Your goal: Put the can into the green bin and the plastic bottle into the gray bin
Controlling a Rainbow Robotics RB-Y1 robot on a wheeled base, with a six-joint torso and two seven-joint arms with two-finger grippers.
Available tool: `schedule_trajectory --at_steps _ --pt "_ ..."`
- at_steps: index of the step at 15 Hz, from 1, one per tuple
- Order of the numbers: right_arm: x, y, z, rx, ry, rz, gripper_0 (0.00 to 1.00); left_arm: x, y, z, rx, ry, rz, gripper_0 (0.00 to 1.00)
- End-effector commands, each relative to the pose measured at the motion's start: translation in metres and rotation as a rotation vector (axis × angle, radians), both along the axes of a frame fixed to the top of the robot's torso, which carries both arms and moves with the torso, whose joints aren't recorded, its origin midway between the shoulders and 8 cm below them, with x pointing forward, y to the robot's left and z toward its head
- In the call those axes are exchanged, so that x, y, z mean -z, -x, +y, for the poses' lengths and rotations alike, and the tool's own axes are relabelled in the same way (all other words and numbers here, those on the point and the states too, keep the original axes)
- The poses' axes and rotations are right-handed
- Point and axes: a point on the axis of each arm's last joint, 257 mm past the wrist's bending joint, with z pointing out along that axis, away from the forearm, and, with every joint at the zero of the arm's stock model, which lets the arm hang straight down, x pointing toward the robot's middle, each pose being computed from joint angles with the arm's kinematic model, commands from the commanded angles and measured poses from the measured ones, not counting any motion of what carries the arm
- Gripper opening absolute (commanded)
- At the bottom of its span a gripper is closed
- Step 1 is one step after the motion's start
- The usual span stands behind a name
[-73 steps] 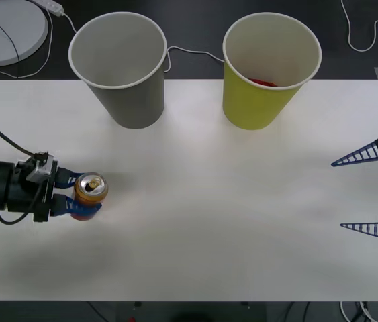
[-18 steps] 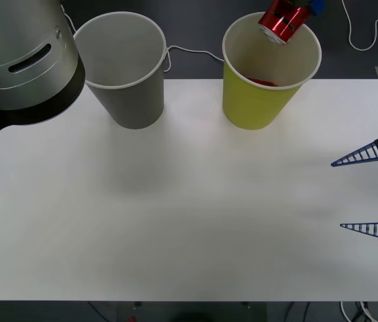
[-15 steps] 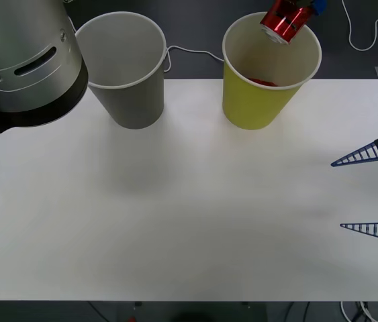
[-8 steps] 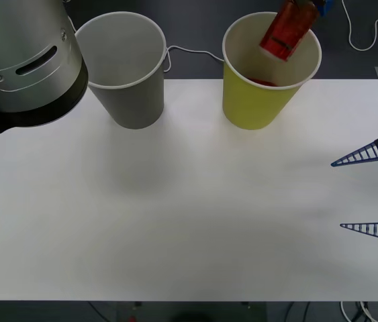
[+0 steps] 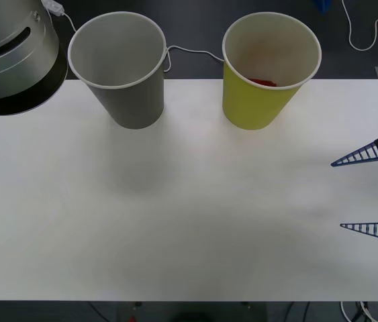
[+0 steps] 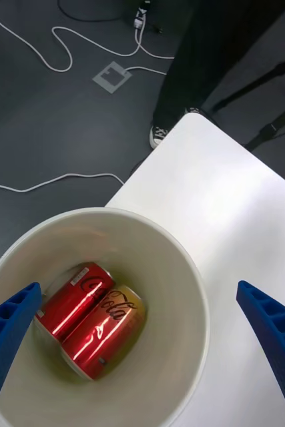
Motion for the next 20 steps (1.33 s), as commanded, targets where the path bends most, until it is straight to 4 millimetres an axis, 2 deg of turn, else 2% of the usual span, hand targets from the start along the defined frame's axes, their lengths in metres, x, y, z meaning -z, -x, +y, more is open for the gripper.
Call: schedule_trajectory --at_steps 1,3,7,11,15,18,20 --pt "0.0 0.0 0.0 0.0 0.0 0.0 1.0 -0.009 0.008 0.026 0.06 -0.013 0.034 1.0" --pt "0.0 0.0 0.0 0.0 0.0 0.0 1.0 -0.019 0.016 0.047 0.103 -0.033 0.044 1.0" --pt "0.0 0.0 0.0 0.0 0.0 0.0 1.0 -0.032 0.035 0.106 0.187 -0.12 0.052 1.0" --pt "0.0 0.0 0.0 0.0 0.0 0.0 1.0 -0.043 0.053 0.159 0.243 -0.12 0.06 1.0" --pt "0.0 0.0 0.0 0.0 0.0 0.0 1.0 -0.034 0.073 0.213 0.286 -0.164 0.023 1.0" --pt "0.0 0.0 0.0 0.0 0.0 0.0 1.0 -0.029 0.09 0.246 0.322 -0.183 -0.011 1.0" --pt "0.0 0.0 0.0 0.0 0.0 0.0 1.0 -0.017 0.101 0.272 0.365 -0.178 -0.024 1.0"
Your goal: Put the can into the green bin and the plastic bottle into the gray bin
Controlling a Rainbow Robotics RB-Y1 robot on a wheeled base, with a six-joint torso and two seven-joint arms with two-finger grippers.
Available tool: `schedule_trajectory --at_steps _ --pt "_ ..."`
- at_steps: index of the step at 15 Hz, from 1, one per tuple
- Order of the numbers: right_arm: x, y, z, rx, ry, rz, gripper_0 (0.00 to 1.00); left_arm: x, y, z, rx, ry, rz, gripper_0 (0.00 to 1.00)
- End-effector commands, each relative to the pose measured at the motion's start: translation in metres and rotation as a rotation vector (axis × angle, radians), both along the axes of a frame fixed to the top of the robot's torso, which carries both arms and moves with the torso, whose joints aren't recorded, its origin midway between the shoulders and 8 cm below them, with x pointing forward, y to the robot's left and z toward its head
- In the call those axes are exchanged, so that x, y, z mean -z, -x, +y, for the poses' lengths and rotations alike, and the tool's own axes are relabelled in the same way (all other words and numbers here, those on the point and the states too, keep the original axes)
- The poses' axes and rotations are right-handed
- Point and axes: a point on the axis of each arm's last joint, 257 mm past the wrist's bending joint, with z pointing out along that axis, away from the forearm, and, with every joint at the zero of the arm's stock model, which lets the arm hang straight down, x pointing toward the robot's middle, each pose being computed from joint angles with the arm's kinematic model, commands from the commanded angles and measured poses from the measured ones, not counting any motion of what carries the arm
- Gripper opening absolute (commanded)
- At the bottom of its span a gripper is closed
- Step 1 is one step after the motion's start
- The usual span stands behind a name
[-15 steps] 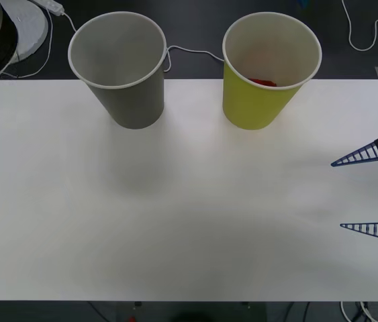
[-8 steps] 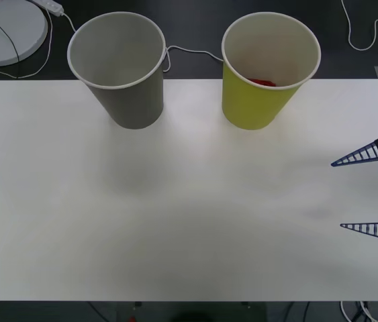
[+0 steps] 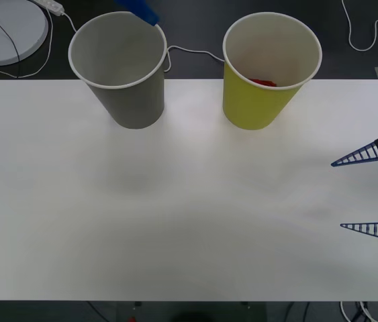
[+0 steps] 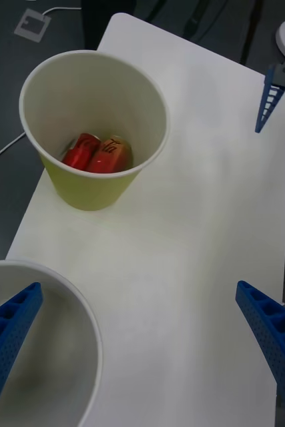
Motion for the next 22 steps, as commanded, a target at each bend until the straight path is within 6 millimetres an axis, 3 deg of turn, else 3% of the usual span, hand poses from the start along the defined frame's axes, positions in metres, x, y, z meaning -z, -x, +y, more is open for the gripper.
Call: schedule_trajectory --at_steps 1,6,15,18,22 --pt "0.0 0.0 0.0 0.0 0.0 0.0 1.0 0.017 0.013 0.034 0.053 0.011 -0.016 1.0" --pt "0.0 0.0 0.0 0.0 0.0 0.0 1.0 0.064 0.036 0.085 0.113 0.03 -0.078 1.0" --pt "0.0 0.0 0.0 0.0 0.0 0.0 1.0 0.137 0.097 0.151 0.16 0.019 -0.207 1.0" --pt "0.0 0.0 0.0 0.0 0.0 0.0 1.0 0.158 0.107 0.177 0.2 -0.062 -0.238 1.0" --pt "0.0 0.0 0.0 0.0 0.0 0.0 1.0 0.182 0.117 0.195 0.223 -0.073 -0.263 1.0"
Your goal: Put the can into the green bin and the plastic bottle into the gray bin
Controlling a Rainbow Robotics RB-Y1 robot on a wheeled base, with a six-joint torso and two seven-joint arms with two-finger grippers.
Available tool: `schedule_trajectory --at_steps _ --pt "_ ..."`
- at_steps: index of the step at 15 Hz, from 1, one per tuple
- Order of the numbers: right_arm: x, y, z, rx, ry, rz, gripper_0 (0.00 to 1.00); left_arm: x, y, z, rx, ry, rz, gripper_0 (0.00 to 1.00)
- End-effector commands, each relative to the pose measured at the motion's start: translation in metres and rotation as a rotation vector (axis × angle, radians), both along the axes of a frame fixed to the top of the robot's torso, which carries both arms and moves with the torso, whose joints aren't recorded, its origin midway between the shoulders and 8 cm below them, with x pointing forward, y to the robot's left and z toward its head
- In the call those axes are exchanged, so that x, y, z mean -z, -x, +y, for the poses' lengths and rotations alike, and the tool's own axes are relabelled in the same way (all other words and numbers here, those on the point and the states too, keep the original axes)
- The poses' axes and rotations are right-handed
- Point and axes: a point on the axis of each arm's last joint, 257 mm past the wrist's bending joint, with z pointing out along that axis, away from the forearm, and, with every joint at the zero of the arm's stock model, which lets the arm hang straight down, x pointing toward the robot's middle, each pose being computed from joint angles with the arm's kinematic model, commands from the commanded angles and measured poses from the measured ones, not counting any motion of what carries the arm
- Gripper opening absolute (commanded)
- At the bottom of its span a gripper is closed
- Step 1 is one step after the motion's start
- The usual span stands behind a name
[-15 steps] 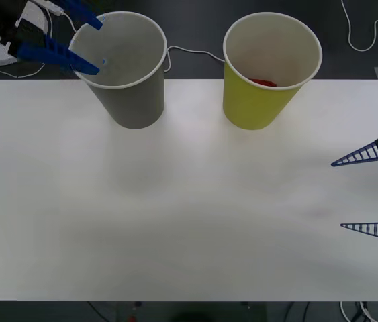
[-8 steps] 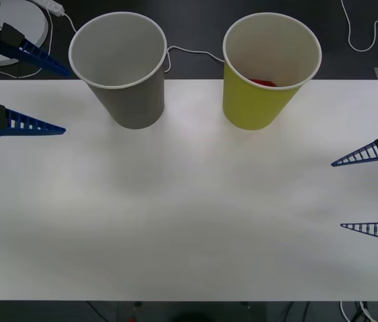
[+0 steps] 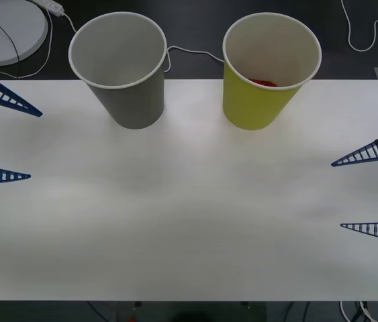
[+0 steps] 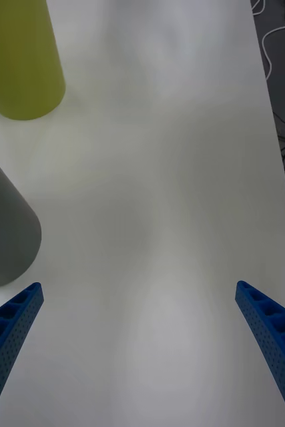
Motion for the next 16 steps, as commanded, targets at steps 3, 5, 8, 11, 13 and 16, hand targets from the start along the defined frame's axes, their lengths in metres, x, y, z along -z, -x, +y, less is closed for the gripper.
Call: schedule_trajectory --at_steps 3,5,8,11,13,16 --pt "0.0 0.0 0.0 0.0 0.0 0.0 1.0 0.03 0.007 0.006 0.004 0.049 -0.016 1.0" --pt "0.0 0.0 0.0 0.0 0.0 0.0 1.0 0.038 0.009 0.004 0.013 0.044 -0.011 1.0" --pt "0.0 0.0 0.0 0.0 0.0 0.0 1.0 0.046 0.011 0.001 0.018 0.056 -0.007 1.0" --pt "0.0 0.0 0.0 0.0 0.0 0.0 1.0 0.049 0.013 0.001 0.021 0.053 0.002 1.0" --pt "0.0 0.0 0.0 0.0 0.0 0.0 1.0 0.049 0.013 0.001 0.023 0.054 0.004 1.0" --pt "0.0 0.0 0.0 0.0 0.0 0.0 1.0 0.049 0.013 0.001 0.023 0.054 0.004 1.0"
